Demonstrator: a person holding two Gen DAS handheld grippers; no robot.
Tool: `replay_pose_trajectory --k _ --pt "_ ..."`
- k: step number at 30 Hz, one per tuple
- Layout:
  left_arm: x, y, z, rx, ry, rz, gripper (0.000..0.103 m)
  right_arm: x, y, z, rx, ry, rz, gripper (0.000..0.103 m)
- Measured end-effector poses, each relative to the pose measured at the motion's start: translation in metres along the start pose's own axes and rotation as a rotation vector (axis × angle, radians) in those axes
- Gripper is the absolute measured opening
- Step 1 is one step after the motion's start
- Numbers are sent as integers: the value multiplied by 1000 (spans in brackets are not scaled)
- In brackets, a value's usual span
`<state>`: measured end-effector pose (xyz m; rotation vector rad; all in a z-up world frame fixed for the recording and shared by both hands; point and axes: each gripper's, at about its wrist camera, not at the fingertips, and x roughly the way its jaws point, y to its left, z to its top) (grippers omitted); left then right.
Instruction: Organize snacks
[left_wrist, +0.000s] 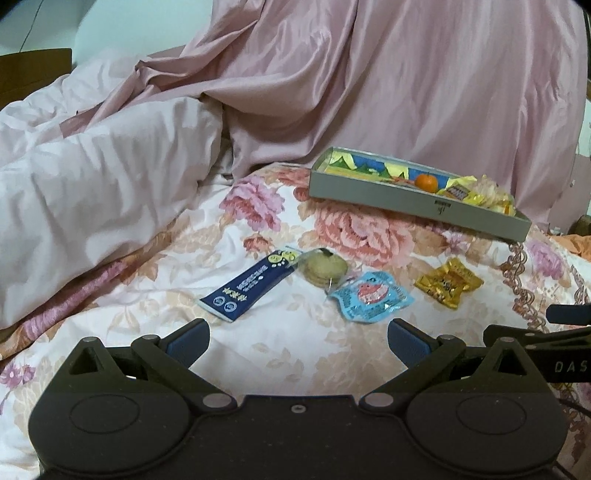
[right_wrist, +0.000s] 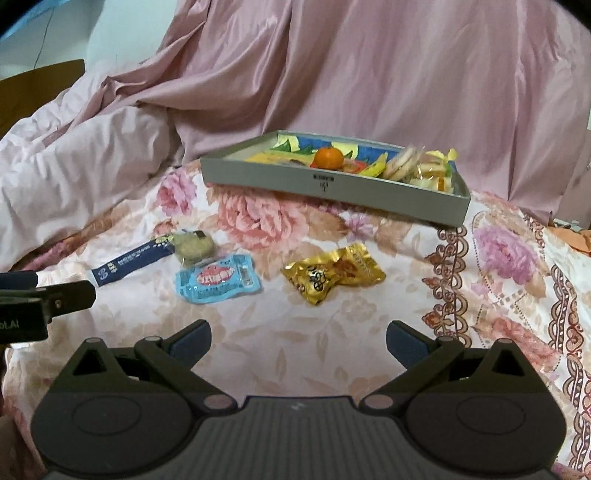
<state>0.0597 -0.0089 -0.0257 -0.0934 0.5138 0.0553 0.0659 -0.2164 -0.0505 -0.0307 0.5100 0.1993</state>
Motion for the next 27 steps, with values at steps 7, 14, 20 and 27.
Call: replay_pose_trajectory --k 7,14,20,27 --pt "12 -1 0 8 35 -4 102 8 -2 2 20 39 14 103" --pt "26 0 4 5 59 -15 102 16 -11 4 79 80 40 103" --pt "37 -2 13 12 60 -22 102 31 -22 12 117 102 53 103" --pt "52 -12 23 36 56 -40 102 63 -48 33 136 108 30 103"
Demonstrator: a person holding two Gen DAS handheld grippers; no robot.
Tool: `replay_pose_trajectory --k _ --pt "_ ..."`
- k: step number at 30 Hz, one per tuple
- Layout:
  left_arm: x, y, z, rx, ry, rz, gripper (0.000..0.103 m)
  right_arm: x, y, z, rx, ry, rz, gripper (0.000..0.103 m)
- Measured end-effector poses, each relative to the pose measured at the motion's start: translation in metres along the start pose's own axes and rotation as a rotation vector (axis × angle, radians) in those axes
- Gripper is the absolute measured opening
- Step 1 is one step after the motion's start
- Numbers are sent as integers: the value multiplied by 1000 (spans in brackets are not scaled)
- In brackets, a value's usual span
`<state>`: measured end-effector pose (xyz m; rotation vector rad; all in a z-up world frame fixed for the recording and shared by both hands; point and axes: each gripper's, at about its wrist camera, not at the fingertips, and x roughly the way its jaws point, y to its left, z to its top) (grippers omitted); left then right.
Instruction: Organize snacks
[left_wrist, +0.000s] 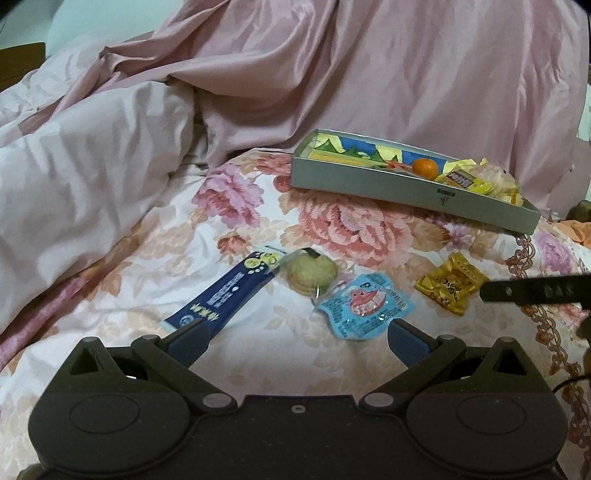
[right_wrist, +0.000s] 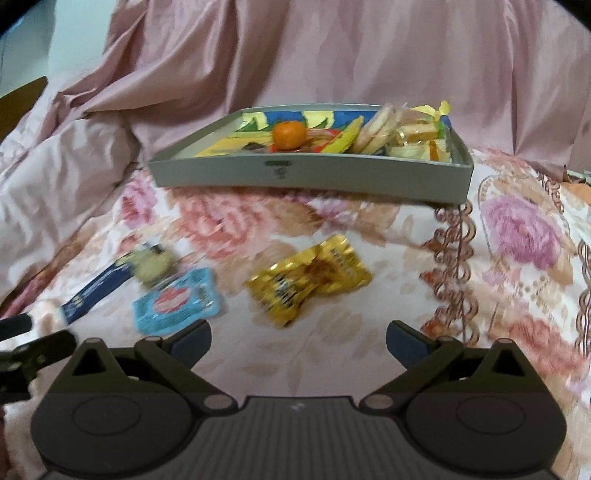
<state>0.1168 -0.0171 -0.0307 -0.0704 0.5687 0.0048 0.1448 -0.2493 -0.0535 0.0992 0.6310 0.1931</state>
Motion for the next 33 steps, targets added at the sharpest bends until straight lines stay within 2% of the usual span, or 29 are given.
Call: replay_pose_trajectory --k 4,9,17,22,30,33 --pt "12 -7 4 22 8 -12 102 20 -14 14 5 -8 -10 103" --pt "28 -16 9 59 22 -34 102 43 -27 19 60 46 -3 103" --pt "57 -31 17 141 33 -89 102 62 -27 20 73 89 8 103" --pt "75 -38 24 210 37 -151 102 68 -32 23 96 98 1 103" --pt "101 -41 33 265 125 -296 102 76 -37 28 110 99 -1 103" --pt "108 -43 36 290 133 -315 102 79 -39 29 114 99 0 103"
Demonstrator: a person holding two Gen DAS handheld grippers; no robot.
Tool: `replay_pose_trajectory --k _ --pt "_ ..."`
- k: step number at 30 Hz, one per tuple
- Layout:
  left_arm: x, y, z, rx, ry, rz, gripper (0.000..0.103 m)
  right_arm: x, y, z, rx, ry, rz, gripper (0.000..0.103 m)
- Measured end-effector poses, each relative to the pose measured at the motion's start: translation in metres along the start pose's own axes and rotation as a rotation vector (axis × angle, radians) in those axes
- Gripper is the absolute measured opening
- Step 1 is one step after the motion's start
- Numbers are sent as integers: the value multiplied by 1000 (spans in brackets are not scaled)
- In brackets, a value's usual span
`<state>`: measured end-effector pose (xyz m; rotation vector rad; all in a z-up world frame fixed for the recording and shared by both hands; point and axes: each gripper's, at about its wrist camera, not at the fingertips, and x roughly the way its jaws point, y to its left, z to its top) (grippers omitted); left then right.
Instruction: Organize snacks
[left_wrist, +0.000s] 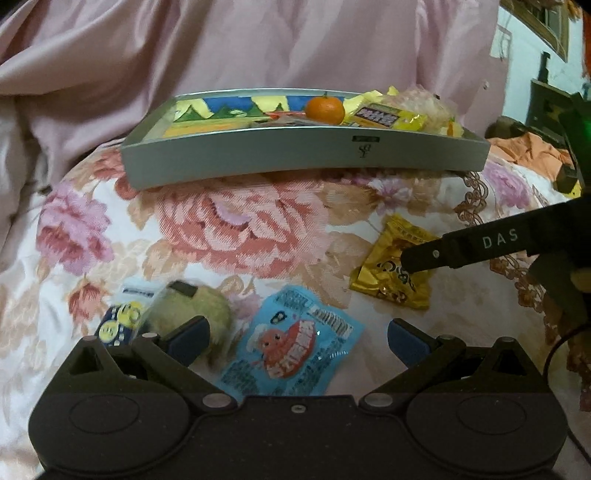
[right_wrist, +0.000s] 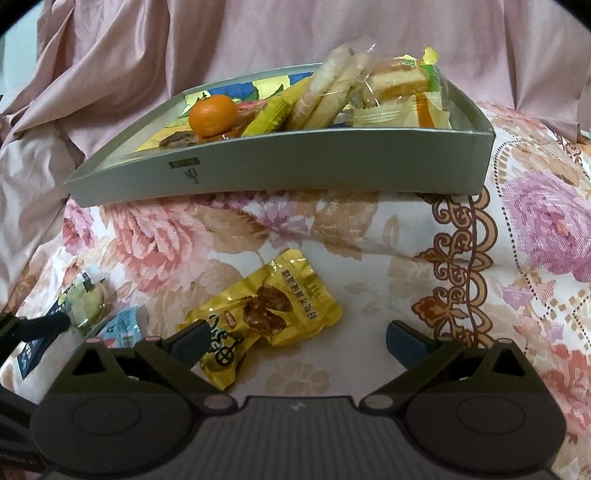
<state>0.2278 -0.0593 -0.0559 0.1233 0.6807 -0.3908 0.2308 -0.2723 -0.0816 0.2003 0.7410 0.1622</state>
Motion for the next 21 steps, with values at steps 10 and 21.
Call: replay_pose_trajectory --k 10,21 --pt "11 -17 2 146 105 -67 102 4 -7 5 33 -15 9 103" --pt "25 -14 3 121 199 -40 101 5 -7 3 38 -45 65 103"
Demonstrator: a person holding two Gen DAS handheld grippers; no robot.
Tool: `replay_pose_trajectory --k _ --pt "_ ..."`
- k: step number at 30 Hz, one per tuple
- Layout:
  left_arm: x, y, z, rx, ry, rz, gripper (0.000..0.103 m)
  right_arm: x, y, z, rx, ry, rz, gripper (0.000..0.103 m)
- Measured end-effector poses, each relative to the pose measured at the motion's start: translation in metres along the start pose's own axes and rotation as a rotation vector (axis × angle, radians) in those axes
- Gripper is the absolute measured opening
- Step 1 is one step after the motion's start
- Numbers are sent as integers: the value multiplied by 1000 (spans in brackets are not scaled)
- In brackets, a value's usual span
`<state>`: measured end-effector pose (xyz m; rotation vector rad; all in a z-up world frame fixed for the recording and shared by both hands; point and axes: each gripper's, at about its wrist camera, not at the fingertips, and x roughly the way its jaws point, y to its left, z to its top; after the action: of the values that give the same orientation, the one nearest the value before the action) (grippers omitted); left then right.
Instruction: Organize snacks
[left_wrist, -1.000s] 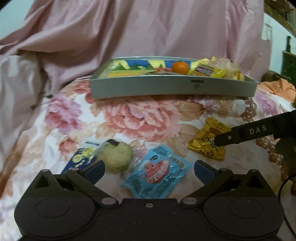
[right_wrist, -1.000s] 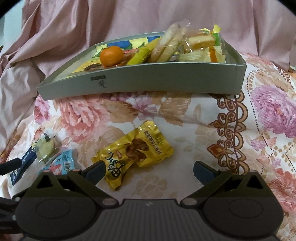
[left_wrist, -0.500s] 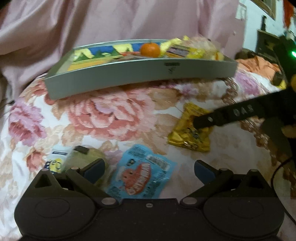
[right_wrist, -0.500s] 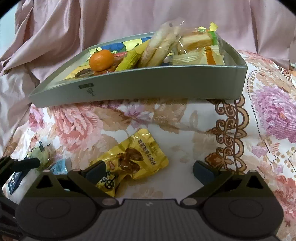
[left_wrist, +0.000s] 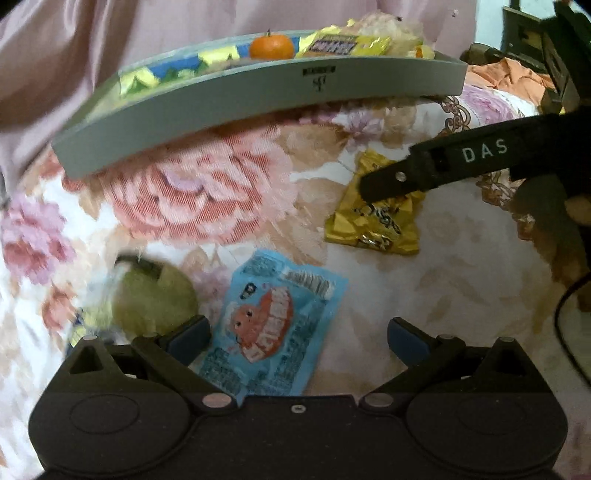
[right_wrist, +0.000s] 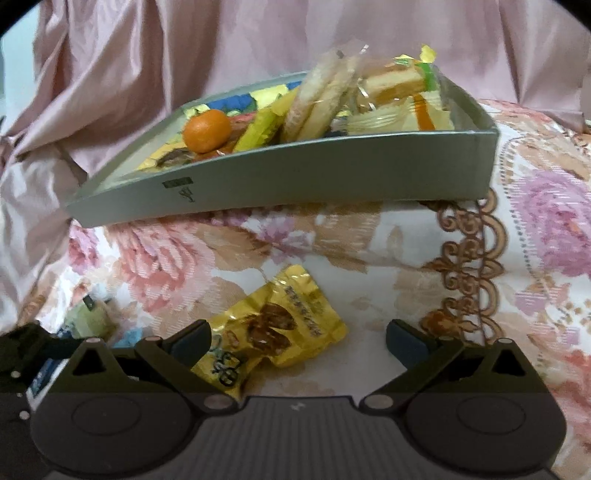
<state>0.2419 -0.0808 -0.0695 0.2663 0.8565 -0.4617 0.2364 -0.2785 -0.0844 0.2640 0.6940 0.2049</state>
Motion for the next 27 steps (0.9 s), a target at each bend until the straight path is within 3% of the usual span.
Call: replay_pose_trajectory --k 5,8,11,17,20,24,27 --pt "-7 2 -5 -111 24 -57 97 7 6 0 -27 -29 78 103" --pt "-13 -2 -8 -124 36 -111 96 11 11 0 -45 -38 120 103" --pt "-14 -4 -10 -106 37 -88 93 15 13 3 -41 -40 137 103" --pt "-8 2 -5 -178 12 4 91 20 17 3 -72 -40 93 103" --pt "-6 -4 -4 -148 10 50 83 23 21 1 -105 -46 67 103" --pt "-13 -3 -10 -165 -20 57 63 25 26 -2 -149 -65 39 102" --pt "-17 1 -15 -202 -33 58 63 26 29 -5 -181 -74 23 100"
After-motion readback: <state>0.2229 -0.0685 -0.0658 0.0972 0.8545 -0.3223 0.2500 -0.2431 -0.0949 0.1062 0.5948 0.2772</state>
